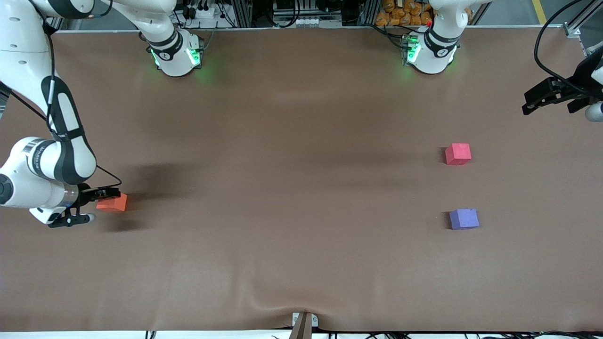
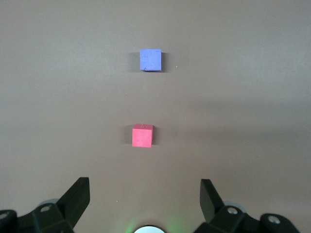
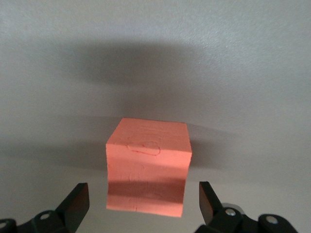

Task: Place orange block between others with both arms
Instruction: 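Close the right gripper on the orange cube and lift it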

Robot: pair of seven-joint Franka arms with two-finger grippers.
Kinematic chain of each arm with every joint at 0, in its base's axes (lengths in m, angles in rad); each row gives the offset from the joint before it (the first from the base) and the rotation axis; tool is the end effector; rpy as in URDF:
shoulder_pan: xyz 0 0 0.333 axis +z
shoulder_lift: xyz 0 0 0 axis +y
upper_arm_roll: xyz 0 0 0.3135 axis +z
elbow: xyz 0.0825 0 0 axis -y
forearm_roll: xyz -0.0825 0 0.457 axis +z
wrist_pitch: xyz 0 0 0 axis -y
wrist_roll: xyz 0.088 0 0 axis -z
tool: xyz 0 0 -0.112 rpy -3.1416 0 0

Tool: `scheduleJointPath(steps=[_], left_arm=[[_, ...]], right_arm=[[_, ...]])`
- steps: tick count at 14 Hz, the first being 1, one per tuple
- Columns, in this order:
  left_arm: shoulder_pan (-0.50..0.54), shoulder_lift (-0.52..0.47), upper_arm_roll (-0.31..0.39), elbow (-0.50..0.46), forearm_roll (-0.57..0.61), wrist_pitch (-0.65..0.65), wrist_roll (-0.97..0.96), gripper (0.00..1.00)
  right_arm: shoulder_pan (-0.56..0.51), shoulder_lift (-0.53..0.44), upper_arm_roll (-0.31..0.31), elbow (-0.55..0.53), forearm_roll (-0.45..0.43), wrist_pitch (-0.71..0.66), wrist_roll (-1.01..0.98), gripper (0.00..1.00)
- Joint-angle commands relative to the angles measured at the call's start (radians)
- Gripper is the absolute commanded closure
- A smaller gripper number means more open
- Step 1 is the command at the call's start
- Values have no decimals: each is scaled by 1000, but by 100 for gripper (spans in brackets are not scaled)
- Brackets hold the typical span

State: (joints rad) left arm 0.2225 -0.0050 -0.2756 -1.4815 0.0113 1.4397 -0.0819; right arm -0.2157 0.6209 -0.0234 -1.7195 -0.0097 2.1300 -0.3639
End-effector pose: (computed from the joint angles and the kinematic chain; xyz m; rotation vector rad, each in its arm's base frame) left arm 0.6112 -0.0315 0.6568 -3.1257 -0.0470 0.0564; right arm 0.6780 -0.1651 0.1534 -3.0764 -0.2060 0.3206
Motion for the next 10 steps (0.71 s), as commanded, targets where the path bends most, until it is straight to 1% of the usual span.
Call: scheduleJointPath(steps=[1, 4, 5, 6, 7, 8, 10], left_arm=[[-2, 14, -2, 20, 1, 4, 11, 0], [-3, 22, -2, 20, 1, 13, 8, 0], [-3, 22, -4, 20, 1, 15, 8, 0], [-3, 22, -2, 20, 1, 16, 8, 0], [-3, 22, -4, 20, -1, 18, 8, 0], [-3, 22, -4, 20, -2, 21, 8, 0], [-2, 26, -2, 21, -2, 22, 7, 0]], right_arm=[[-2, 19, 5, 1, -4, 28, -10, 0], [-2, 52, 5, 29, -4, 54, -10, 0], [-2, 53, 5, 31, -4, 51, -10, 37], [1, 51, 5, 29, -6, 50, -10, 79], [-1, 51, 5, 31, -6, 48, -12, 96], [1, 46, 5, 29, -7, 44, -13, 99], [4, 28, 6, 29, -9, 31, -62, 100]])
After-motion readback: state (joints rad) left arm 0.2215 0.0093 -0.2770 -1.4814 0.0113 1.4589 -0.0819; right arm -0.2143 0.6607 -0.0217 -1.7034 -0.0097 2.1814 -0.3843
